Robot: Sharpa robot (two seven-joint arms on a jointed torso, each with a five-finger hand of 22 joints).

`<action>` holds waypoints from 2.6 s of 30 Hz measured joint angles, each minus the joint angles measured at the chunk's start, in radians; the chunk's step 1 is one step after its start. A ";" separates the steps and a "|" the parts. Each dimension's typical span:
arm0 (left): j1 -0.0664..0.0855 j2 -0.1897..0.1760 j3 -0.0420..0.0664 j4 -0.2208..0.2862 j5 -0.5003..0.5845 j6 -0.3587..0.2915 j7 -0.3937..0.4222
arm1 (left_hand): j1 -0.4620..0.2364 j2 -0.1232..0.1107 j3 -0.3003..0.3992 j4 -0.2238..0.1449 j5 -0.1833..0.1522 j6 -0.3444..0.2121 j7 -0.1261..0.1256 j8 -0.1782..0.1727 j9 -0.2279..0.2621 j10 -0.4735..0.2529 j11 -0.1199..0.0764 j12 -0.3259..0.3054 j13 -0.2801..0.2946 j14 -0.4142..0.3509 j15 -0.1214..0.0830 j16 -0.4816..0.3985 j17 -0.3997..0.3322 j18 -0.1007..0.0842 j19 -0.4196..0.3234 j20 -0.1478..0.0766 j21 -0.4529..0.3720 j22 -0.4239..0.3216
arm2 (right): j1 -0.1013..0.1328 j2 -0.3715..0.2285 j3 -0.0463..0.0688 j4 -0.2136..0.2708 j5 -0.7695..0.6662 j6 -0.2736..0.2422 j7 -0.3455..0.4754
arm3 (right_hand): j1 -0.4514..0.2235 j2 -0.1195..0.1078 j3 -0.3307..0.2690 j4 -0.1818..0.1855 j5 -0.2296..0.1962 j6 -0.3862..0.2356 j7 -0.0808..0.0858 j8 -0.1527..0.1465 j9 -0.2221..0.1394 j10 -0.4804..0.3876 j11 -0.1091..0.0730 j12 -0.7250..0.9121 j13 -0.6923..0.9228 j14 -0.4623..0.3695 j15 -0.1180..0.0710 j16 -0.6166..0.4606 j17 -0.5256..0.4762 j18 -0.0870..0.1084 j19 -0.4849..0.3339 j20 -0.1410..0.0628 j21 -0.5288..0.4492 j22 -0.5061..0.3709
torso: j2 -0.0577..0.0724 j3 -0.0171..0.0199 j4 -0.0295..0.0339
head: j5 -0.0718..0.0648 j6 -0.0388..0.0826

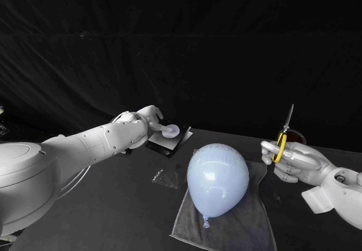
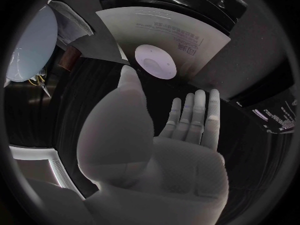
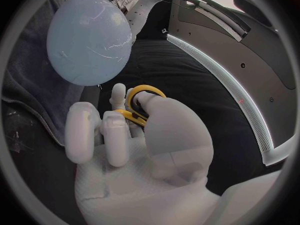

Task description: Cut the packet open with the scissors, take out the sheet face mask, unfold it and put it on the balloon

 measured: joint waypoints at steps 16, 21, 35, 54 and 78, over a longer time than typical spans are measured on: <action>0.009 0.033 -0.004 -0.017 -0.115 0.082 -0.146 | -0.034 0.002 0.000 0.000 0.000 -0.047 0.000 0.064 0.017 -0.044 -0.001 0.103 0.036 0.017 -0.006 0.109 0.031 0.024 0.038 -0.007 0.024 0.006 | 0.000 0.000 0.000 -0.001 -0.013 -0.008 -0.003 | 0.004 0.001 0.000 0.000 0.000 -0.001 0.002 0.000 0.001 0.000 0.000 0.005 0.001 -0.001 -0.001 -0.003 -0.001 -0.005 0.000 0.000 -0.001 -0.001 | -0.001 -0.0006 -0.0005 | -0.001 -0.003; 0.011 0.037 -0.004 -0.018 -0.134 0.093 -0.166 | -0.034 0.002 0.000 0.000 0.000 -0.057 -0.004 0.075 0.020 -0.055 -0.001 0.117 0.041 0.017 -0.006 0.126 0.033 0.025 0.049 -0.005 0.027 0.007 | 0.000 0.000 0.000 -0.001 -0.017 -0.009 -0.003 | 0.004 0.001 0.000 0.000 0.000 0.001 0.003 0.000 0.001 0.000 0.000 0.007 0.001 -0.002 -0.002 -0.003 -0.001 -0.006 0.000 0.000 -0.001 0.000 | -0.001 -0.0007 -0.0005 | -0.001 -0.005; 0.015 0.044 -0.003 -0.020 -0.161 0.121 -0.211 | -0.027 0.009 0.000 0.000 0.000 -0.066 -0.006 0.143 0.038 -0.066 -0.005 0.189 0.058 0.037 -0.015 0.185 0.036 0.040 0.071 -0.019 0.049 0.013 | 0.000 0.004 0.000 -0.002 -0.025 -0.009 -0.004 | 0.003 0.001 0.000 0.000 0.000 0.003 0.000 -0.002 0.001 0.000 0.000 0.009 0.000 -0.002 -0.002 -0.002 0.000 -0.006 0.000 0.000 -0.005 0.000 | -0.001 -0.0006 -0.0010 | 0.000 -0.010; 0.019 0.057 -0.007 -0.037 -0.180 0.151 -0.233 | -0.036 0.010 0.000 0.000 0.000 -0.088 -0.006 0.169 0.039 -0.082 -0.006 0.215 0.061 0.052 -0.016 0.223 0.037 0.041 0.082 -0.030 0.066 0.013 | 0.000 0.005 0.000 -0.001 -0.032 -0.009 -0.004 | 0.002 -0.001 0.003 -0.003 0.000 0.004 0.003 -0.004 0.001 0.000 0.000 0.009 0.001 -0.002 -0.002 -0.003 -0.001 -0.006 0.000 0.000 -0.005 -0.001 | -0.001 -0.0006 -0.0007 | -0.004 -0.015; 0.015 0.068 -0.020 -0.061 -0.206 0.151 -0.231 | -0.014 0.033 0.027 -0.001 0.000 -0.095 -0.005 0.225 0.036 -0.072 -0.016 0.286 0.064 0.104 -0.032 0.318 0.045 0.042 0.115 -0.063 0.117 0.012 | 0.000 0.007 0.000 -0.001 -0.040 -0.009 -0.005 | 0.004 0.001 0.001 -0.004 0.000 0.008 0.000 -0.006 0.001 0.000 0.000 0.013 0.000 0.000 0.000 -0.003 0.000 -0.007 0.000 0.000 -0.005 0.000 | -0.001 -0.0006 -0.0003 | -0.008 -0.024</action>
